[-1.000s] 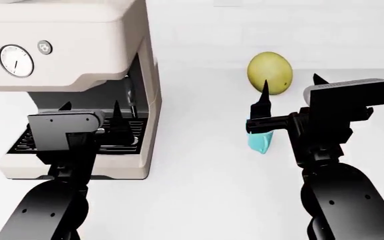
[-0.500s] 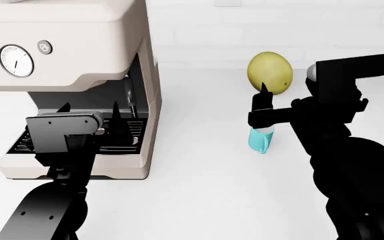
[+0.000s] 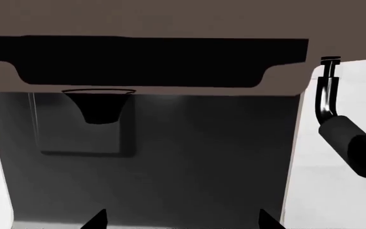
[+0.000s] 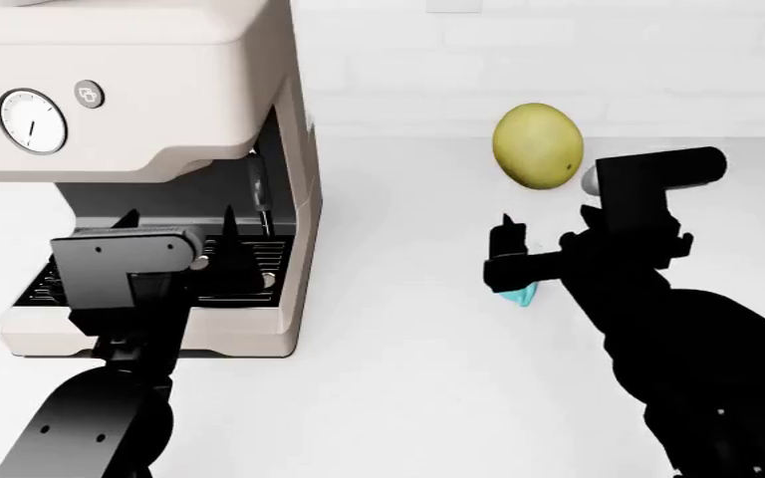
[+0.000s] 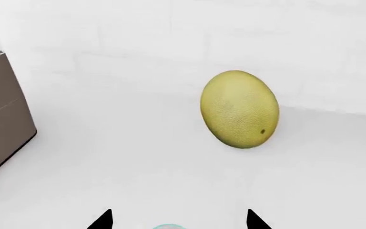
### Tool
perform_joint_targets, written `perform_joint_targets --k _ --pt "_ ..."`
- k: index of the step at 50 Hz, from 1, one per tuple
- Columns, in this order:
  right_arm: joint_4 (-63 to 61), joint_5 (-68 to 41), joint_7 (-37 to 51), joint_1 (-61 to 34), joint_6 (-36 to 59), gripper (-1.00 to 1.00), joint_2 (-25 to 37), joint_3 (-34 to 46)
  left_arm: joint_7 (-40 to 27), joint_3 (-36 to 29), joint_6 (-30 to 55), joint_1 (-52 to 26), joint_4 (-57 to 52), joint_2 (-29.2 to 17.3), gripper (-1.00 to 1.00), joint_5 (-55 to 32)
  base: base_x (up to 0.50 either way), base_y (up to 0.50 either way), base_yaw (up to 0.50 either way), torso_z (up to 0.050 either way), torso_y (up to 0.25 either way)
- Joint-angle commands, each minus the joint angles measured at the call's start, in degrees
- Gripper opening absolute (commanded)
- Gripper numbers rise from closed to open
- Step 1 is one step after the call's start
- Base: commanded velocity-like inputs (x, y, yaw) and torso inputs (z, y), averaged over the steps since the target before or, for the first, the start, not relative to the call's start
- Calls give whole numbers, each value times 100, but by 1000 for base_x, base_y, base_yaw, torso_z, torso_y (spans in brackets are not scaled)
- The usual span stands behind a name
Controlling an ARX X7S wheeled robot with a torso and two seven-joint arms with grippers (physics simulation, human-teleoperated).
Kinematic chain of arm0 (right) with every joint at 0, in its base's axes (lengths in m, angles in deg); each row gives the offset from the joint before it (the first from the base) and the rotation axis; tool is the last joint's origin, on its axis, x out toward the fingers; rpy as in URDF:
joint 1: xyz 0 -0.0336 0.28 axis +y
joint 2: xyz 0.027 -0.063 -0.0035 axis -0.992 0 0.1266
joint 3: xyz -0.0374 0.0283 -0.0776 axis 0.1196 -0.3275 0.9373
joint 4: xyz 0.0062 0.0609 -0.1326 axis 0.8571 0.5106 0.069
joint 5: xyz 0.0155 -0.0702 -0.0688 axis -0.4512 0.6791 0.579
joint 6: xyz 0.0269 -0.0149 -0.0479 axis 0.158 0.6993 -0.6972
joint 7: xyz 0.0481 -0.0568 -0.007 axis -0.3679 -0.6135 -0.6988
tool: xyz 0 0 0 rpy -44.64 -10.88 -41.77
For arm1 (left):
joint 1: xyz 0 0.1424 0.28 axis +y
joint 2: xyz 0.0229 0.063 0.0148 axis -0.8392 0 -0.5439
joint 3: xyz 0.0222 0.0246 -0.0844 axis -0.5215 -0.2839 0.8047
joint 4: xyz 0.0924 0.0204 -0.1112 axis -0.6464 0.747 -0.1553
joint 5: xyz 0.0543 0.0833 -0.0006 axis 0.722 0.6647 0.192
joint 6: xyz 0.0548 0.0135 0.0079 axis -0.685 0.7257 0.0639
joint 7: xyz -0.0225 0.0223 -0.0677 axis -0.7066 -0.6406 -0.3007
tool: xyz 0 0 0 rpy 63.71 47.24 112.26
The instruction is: A wet mug is on the counter and needs to be dried. Pick it up and place it upside down in the open cabinet.
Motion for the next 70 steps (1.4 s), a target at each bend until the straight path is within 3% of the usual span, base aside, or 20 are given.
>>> perform_joint_targets --k 1,70 --pt "165 -40 26 271 -180 100 73 91 -16 -33 -65 12 62 -20 100 -3 0 0 0 0 0" --pt "1040 -26 39 939 -1294 100 104 356 -166 -154 -125 61 78 -145 100 -138 0 0 0 0 0"
